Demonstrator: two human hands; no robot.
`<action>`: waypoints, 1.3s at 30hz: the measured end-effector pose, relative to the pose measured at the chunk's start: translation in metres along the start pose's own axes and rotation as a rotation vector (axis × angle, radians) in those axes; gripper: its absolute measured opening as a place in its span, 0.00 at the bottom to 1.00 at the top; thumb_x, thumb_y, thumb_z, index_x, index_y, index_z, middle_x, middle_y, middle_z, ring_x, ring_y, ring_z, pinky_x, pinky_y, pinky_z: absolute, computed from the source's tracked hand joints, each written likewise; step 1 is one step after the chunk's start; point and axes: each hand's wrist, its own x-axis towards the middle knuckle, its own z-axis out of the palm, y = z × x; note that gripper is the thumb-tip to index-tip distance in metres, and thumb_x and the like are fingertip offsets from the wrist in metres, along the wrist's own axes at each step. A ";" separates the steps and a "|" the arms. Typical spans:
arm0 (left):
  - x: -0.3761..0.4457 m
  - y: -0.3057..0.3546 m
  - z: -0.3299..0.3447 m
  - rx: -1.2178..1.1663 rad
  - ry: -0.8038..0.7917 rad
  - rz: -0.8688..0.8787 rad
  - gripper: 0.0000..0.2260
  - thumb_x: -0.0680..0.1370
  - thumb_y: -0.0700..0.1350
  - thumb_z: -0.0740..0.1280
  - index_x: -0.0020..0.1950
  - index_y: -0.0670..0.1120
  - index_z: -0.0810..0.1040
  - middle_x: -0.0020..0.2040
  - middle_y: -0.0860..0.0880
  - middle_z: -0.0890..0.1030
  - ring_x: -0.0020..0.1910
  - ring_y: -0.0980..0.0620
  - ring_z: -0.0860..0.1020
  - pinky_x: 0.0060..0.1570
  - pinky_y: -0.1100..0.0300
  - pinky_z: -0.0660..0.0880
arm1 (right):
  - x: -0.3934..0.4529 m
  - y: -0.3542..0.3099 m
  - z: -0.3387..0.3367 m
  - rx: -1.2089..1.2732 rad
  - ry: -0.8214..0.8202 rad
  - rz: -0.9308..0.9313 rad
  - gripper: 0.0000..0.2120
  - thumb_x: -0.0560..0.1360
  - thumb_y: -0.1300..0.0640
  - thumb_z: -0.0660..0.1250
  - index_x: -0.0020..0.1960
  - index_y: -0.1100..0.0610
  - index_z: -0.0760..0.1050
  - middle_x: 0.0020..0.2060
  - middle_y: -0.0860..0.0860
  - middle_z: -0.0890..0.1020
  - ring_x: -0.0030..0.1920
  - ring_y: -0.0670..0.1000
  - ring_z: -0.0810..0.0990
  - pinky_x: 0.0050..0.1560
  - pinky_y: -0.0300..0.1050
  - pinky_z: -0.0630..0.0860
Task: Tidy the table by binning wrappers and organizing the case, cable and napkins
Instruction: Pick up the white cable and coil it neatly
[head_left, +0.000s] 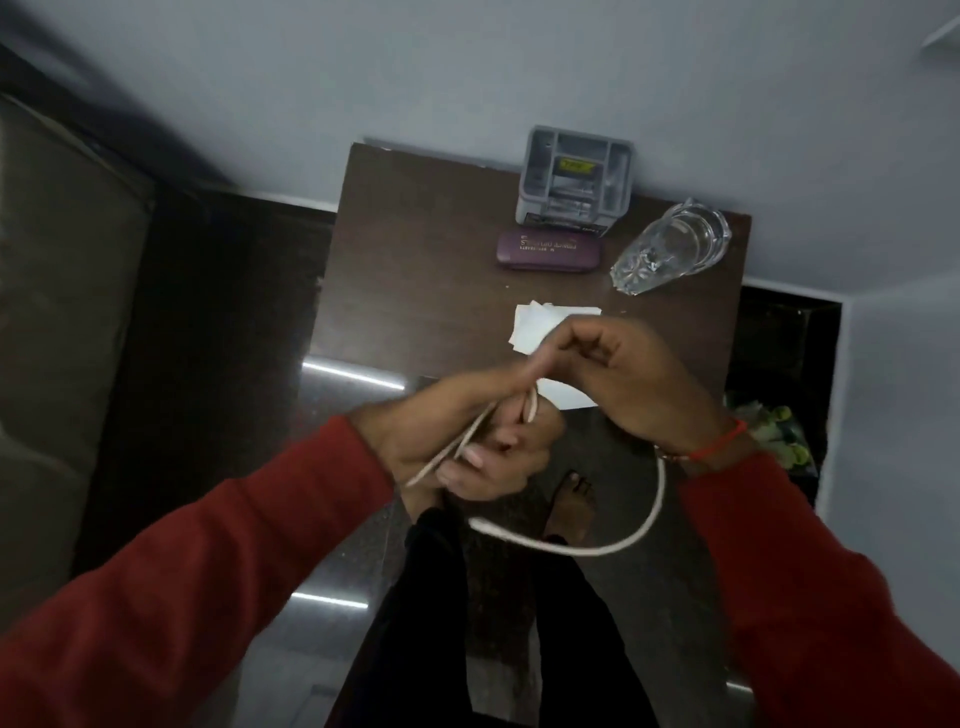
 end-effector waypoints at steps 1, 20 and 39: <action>-0.002 -0.001 0.003 -0.165 -0.120 0.062 0.25 0.80 0.61 0.61 0.33 0.45 0.61 0.23 0.49 0.60 0.16 0.56 0.57 0.16 0.65 0.49 | 0.001 0.006 0.006 0.017 0.027 0.016 0.27 0.71 0.37 0.70 0.44 0.64 0.79 0.39 0.70 0.80 0.36 0.60 0.77 0.39 0.55 0.73; 0.018 -0.014 -0.009 0.530 0.571 0.020 0.44 0.70 0.80 0.39 0.30 0.44 0.75 0.25 0.43 0.69 0.23 0.49 0.65 0.27 0.56 0.59 | -0.028 -0.009 0.015 -0.632 0.021 -0.014 0.13 0.69 0.40 0.74 0.45 0.47 0.79 0.39 0.43 0.80 0.41 0.42 0.78 0.42 0.48 0.76; -0.009 -0.037 -0.021 0.229 0.641 0.243 0.25 0.77 0.61 0.67 0.29 0.44 0.73 0.19 0.51 0.64 0.16 0.57 0.62 0.20 0.66 0.64 | -0.028 0.051 0.062 0.329 0.003 0.266 0.15 0.81 0.49 0.61 0.61 0.56 0.77 0.49 0.57 0.84 0.56 0.63 0.83 0.62 0.64 0.77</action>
